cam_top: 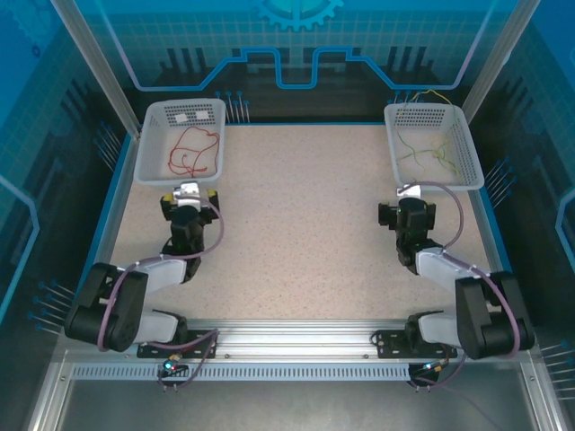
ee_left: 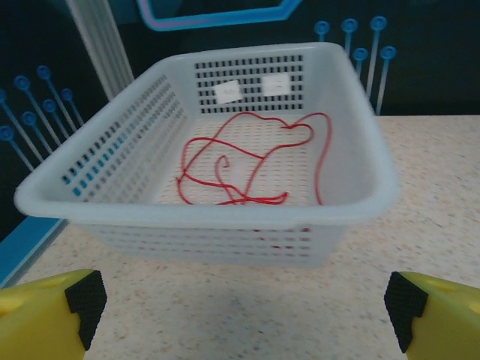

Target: Untangle the cables

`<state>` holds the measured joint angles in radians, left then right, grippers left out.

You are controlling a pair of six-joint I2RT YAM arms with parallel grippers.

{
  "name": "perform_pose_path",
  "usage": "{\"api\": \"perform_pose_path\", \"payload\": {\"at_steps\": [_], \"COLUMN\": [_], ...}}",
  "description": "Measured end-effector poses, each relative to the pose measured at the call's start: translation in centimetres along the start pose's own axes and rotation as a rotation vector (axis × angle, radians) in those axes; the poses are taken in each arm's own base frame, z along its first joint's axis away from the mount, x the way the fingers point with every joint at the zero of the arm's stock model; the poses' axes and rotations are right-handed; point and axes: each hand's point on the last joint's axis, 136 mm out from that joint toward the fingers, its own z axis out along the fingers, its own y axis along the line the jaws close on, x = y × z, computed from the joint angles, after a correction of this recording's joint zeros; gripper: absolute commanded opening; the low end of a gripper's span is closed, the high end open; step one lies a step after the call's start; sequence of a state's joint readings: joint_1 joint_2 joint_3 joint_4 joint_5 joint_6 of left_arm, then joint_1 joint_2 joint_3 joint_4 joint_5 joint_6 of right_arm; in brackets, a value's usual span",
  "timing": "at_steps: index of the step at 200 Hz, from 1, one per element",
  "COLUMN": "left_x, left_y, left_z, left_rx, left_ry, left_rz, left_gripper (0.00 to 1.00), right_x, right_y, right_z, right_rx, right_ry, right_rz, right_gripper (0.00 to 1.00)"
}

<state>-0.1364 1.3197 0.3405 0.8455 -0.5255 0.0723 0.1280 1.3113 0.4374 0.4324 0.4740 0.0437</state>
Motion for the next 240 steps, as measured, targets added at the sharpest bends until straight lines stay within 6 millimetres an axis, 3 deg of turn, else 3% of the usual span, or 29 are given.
{"api": "perform_pose_path", "payload": {"at_steps": [33,68,98,133,159,179,204,240], "left_x": [0.7,4.0,8.5,6.3,5.7,5.4,3.3,4.6], "left_y": [2.4,1.0,-0.8,-1.4,-1.6,-1.6,-2.2,-2.1], "left_z": [0.1,-0.5,0.0,-0.3,-0.2,1.4,3.0,2.9], "left_rx": [-0.016,0.082,0.162,0.213,0.221,0.188,0.176,0.165], "left_ry": [0.037,0.060,0.144,0.035,0.016,0.064,0.047,0.104], "left_rz": [-0.131,-0.132,-0.096,-0.110,-0.114,-0.109,-0.107,-0.090], "left_gripper": [0.99,0.99,0.99,0.99,0.99,0.99,0.99,0.99], "right_x": [-0.6,-1.4,-0.7,-0.1,-0.1,-0.6,-0.7,-0.6], "right_y": [2.2,4.0,5.1,4.7,5.2,4.6,4.7,4.9], "right_z": [0.7,0.5,1.3,1.5,1.7,2.0,1.9,1.9], "right_rx": [-0.107,-0.192,-0.256,-0.284,-0.313,-0.293,-0.299,-0.309], "right_ry": [-0.042,-0.116,-0.096,-0.120,-0.112,-0.120,-0.120,-0.117], "right_rz": [-0.010,-0.033,-0.046,-0.025,-0.020,-0.006,-0.006,-0.004], "right_gripper": [1.00,1.00,1.00,1.00,1.00,1.00,1.00,1.00]}}
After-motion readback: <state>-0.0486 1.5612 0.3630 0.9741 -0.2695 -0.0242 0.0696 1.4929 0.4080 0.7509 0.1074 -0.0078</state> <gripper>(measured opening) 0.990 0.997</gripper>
